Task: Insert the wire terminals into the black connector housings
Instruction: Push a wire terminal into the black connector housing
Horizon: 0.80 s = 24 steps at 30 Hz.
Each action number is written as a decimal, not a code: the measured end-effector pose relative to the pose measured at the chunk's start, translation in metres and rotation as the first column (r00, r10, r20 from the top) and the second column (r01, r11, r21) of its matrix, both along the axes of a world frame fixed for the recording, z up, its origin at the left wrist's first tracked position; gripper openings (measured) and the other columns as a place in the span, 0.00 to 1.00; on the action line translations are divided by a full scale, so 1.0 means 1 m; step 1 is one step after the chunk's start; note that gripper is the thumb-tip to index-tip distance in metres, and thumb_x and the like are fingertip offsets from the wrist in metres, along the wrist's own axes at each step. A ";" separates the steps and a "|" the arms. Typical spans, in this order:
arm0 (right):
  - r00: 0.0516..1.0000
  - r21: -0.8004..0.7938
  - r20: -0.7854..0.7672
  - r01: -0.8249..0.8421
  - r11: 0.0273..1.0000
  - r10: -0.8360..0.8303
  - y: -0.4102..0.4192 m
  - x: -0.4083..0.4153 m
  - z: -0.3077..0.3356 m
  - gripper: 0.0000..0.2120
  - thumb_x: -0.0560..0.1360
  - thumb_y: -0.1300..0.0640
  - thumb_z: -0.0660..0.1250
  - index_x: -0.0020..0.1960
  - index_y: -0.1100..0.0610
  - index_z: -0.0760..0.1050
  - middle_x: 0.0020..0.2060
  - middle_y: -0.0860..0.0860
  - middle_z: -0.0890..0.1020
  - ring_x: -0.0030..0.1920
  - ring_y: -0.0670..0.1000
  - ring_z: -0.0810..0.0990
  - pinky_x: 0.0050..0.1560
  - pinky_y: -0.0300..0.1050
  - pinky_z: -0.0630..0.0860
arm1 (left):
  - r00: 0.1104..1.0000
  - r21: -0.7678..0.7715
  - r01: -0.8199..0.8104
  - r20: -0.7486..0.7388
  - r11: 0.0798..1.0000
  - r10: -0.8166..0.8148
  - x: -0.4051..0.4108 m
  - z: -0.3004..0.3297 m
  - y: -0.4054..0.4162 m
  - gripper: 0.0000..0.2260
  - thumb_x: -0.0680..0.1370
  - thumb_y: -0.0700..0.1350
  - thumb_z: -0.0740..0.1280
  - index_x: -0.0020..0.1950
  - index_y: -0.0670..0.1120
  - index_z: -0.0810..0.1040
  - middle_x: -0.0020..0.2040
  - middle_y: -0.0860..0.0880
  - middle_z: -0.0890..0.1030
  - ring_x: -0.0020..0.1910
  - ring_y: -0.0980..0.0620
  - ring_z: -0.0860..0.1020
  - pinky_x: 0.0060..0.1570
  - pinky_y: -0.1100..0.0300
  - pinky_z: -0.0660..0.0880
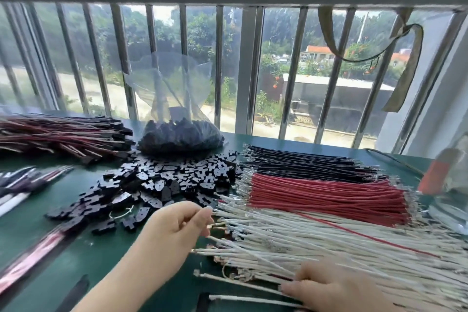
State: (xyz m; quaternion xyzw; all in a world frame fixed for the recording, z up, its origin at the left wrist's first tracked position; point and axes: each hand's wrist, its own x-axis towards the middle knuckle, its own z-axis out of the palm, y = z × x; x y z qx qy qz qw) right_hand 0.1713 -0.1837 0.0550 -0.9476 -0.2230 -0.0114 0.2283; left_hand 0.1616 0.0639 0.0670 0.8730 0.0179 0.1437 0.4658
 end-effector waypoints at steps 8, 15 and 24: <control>0.806 -0.478 0.453 -0.143 0.867 0.382 -0.001 -0.008 0.004 0.07 0.55 0.51 0.69 0.23 0.50 0.71 0.20 0.44 0.70 0.21 0.44 0.69 0.21 0.30 0.63 | 0.997 0.736 -0.036 -0.020 0.676 0.075 0.063 -0.007 0.020 0.18 0.79 0.48 0.63 0.67 0.61 0.70 0.57 0.54 0.74 0.59 0.52 0.70 0.60 0.56 0.70; 0.825 -0.422 0.447 -0.147 0.895 0.346 -0.008 -0.013 0.004 0.13 0.50 0.58 0.70 0.24 0.53 0.65 0.20 0.47 0.68 0.19 0.47 0.67 0.20 0.32 0.59 | 1.000 0.828 0.026 -0.029 0.560 -0.004 0.067 -0.008 0.022 0.09 0.78 0.54 0.62 0.57 0.57 0.74 0.50 0.55 0.72 0.56 0.53 0.70 0.55 0.57 0.71; 0.972 0.330 0.147 -0.223 0.917 0.183 -0.024 -0.007 0.011 0.29 0.69 0.59 0.56 0.61 0.29 0.67 0.48 0.33 0.76 0.50 0.38 0.76 0.49 0.29 0.71 | 0.917 0.386 -0.351 0.324 0.853 0.231 0.013 0.020 0.041 0.07 0.71 0.42 0.74 0.48 0.50 0.84 0.30 0.63 0.76 0.32 0.62 0.75 0.31 0.65 0.67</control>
